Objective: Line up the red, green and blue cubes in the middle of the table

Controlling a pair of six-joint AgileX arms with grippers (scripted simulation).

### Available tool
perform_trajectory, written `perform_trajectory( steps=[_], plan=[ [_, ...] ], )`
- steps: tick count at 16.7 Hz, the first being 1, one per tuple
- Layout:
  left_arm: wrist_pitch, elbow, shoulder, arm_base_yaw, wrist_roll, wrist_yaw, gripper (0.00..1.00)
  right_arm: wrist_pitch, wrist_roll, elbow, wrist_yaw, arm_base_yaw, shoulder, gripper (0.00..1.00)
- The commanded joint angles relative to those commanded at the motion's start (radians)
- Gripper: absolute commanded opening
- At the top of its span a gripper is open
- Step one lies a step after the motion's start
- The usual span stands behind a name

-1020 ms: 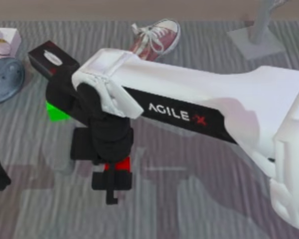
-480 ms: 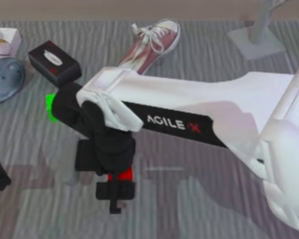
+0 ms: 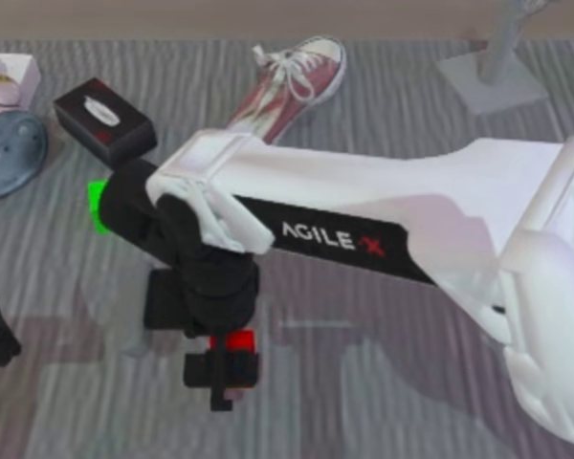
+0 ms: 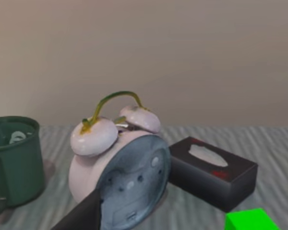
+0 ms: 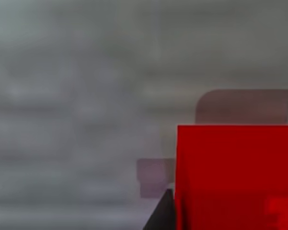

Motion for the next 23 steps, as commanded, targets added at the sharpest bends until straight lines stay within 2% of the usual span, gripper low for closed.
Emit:
perform_trajectory(
  steps=[3,4,13,20,23],
  plan=[
    [0.0,0.0,0.0,0.0,0.0,0.0,1.0,0.0,0.0,0.0,0.0,0.0,0.0,0.98],
    [0.0,0.0,0.0,0.0,0.0,0.0,1.0,0.0,0.0,0.0,0.0,0.0,0.0,1.0],
    [0.0,0.0,0.0,0.0,0.0,0.0,1.0,-0.004,0.0,0.004,0.0,-0.002,0.0,1.0],
    [0.0,0.0,0.0,0.0,0.0,0.0,1.0,-0.233,-0.003,0.208,-0.001,0.005,-0.021,1.0],
    [0.0,0.0,0.0,0.0,0.0,0.0,1.0,-0.258,-0.003,0.231,0.0,0.005,-0.027,1.0]
  ],
)
